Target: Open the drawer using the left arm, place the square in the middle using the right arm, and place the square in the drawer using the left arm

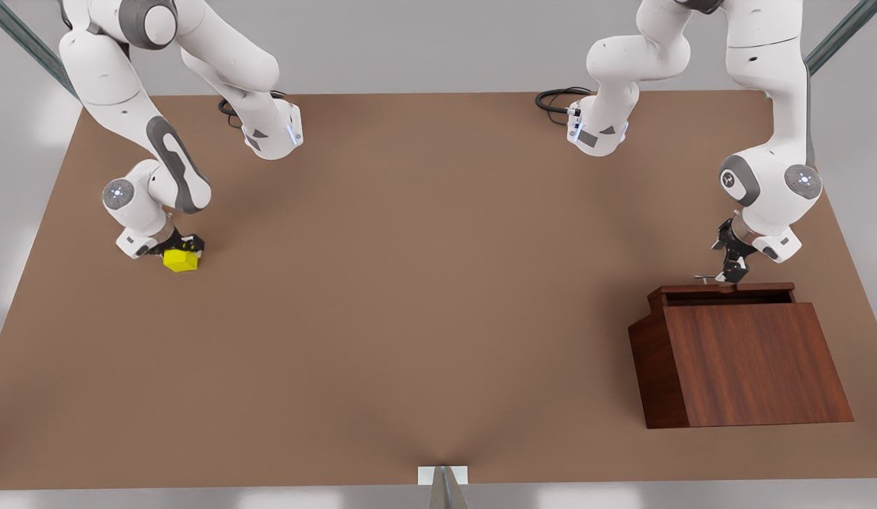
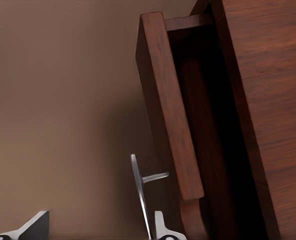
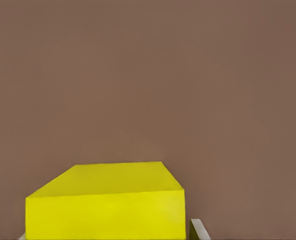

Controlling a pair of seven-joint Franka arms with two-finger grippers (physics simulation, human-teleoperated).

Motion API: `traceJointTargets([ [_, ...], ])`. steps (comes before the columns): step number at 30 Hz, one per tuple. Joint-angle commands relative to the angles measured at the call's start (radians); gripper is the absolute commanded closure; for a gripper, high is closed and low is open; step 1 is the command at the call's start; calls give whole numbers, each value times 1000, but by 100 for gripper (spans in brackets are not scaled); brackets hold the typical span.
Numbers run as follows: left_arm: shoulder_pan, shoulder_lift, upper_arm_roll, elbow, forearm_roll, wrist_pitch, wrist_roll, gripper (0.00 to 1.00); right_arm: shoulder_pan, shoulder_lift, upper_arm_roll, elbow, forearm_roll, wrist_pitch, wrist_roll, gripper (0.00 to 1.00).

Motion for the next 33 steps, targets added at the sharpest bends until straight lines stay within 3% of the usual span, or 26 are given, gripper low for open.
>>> traceJointTargets([
  [1, 1, -3, 0, -2, 1, -8, 0, 0, 0, 1, 1, 0, 0, 0, 1, 0],
  [3, 1, -14, 2, 0, 2, -34, 0, 0, 0, 1, -1, 2, 0, 0, 1, 3],
  [5, 1, -23, 2, 0, 5, -45, 2, 0, 0, -5, 1, 2, 0, -6, -11, 48],
  [7, 1, -29, 3, -2, 7, -57, 0, 0, 0, -11, 1, 3, 0, -8, -23, 52],
  [22, 2, -66, 29, -5, 21, -169, 3, 0, 19, -83, 24, 84, 5, -186, 29, 55],
  [24, 4, -74, 37, -5, 24, -186, 3, 0, 20, -79, 71, 282, 5, -472, 84, 54],
  [26, 4, -83, 43, -5, 28, -209, 3, 0, 39, -48, 194, 552, 3, -788, 273, 54],
  [33, 4, -78, 43, -2, 33, -147, 5, 0, 530, 90, 202, 871, 8, -969, 1145, 54],
])
